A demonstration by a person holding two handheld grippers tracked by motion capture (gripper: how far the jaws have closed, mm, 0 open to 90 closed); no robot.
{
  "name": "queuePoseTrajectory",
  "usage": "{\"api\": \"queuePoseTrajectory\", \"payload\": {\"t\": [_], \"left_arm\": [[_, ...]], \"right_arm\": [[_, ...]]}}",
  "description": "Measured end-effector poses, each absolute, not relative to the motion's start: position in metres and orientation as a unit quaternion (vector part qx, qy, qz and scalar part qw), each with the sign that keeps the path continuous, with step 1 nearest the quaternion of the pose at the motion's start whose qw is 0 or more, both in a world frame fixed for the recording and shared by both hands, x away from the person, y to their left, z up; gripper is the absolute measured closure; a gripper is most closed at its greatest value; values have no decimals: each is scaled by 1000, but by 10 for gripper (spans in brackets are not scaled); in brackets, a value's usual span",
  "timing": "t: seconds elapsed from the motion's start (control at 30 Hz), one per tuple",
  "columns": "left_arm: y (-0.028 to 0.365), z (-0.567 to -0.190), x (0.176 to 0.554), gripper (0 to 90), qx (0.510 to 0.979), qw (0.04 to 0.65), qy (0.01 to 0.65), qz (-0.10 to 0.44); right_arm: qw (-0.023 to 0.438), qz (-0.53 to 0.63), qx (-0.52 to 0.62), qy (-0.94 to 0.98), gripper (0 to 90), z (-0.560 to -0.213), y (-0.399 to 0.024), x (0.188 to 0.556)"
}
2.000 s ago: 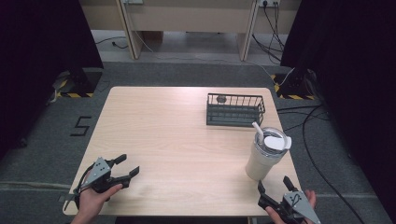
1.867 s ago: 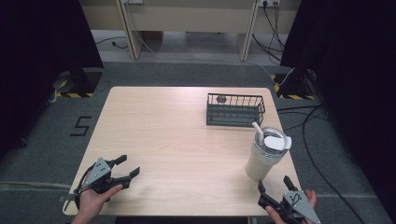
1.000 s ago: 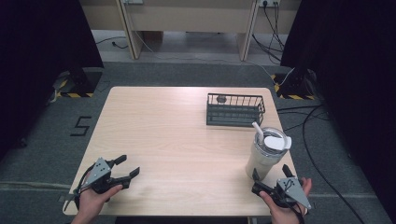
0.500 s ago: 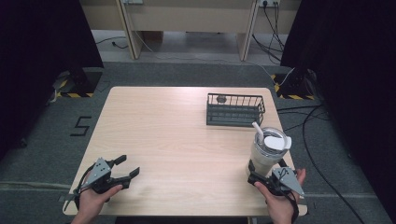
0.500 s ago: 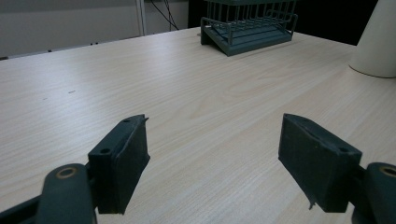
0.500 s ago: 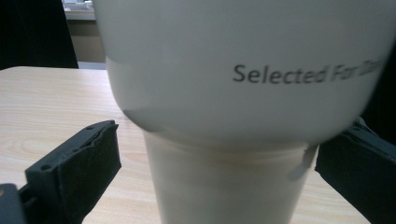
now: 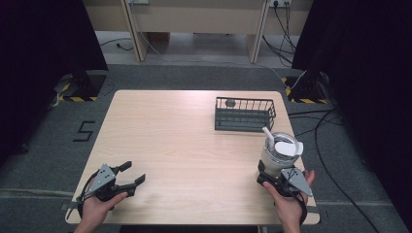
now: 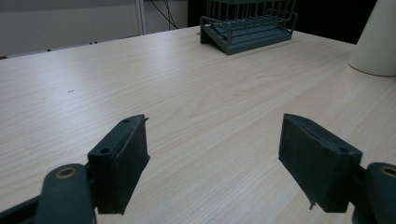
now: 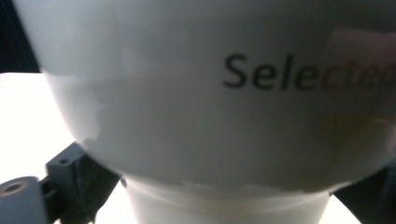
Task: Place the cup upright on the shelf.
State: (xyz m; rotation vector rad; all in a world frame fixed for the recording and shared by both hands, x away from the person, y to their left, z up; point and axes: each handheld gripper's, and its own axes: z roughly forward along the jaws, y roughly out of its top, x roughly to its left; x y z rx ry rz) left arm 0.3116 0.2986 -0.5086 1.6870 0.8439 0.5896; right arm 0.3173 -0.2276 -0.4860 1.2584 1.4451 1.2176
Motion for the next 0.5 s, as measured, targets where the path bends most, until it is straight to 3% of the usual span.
{"api": "queuePoseTrajectory", "payload": {"t": [0.5], "left_arm": [[299,-509,312,232,714,549,356,250]], "right_arm": [[421,489,503,575,82,-490,-227,323]]}}
